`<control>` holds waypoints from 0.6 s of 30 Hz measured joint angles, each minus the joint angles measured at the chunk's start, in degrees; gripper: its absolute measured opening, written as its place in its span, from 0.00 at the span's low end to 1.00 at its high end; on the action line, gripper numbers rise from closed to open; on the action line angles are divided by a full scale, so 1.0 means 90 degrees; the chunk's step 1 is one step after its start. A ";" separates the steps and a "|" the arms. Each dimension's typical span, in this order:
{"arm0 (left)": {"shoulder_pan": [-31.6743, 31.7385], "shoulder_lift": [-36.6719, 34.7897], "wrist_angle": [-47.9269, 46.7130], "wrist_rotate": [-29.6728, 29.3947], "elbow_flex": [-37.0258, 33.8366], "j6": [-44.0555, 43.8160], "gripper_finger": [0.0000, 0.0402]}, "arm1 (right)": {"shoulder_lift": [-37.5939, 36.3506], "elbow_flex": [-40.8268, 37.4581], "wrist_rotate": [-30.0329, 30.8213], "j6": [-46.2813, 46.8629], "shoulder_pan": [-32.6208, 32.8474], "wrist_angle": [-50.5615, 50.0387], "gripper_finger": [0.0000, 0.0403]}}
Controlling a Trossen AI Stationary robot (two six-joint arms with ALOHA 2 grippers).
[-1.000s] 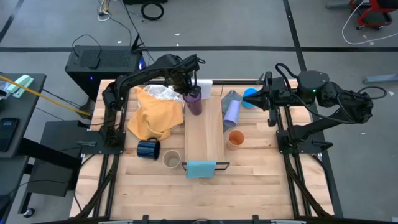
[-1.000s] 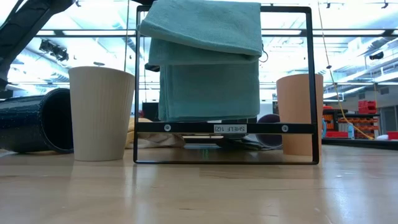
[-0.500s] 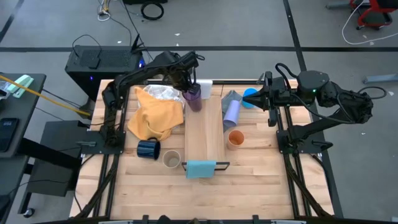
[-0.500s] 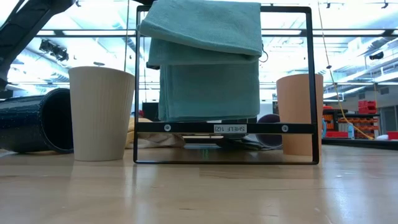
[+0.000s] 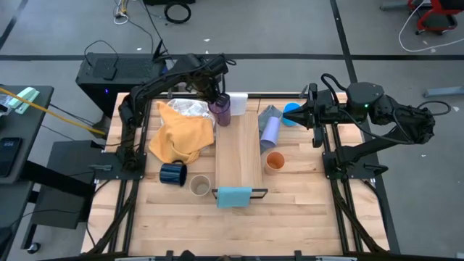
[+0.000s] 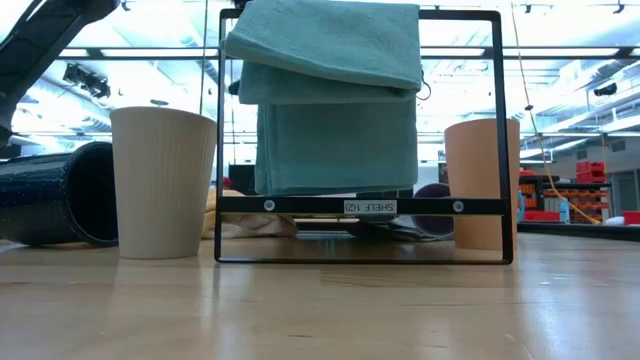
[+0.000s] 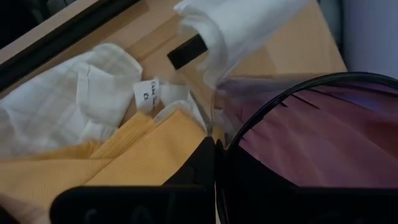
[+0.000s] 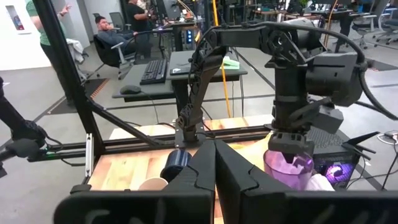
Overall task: Stack small to large cups/mugs on shelf
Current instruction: Put the violet cup on the shelf
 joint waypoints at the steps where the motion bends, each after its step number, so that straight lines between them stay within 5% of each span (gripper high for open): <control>1: -0.0022 0.0001 0.0040 0.0000 -0.0009 -0.0004 0.03 | 0.0000 -0.0002 0.0000 0.0000 0.0000 -0.0002 0.02; 18: -0.0107 0.0019 0.0201 -0.0097 -0.0094 -0.0027 0.03 | 0.0000 -0.0001 0.0000 0.0002 0.0000 0.0005 0.02</control>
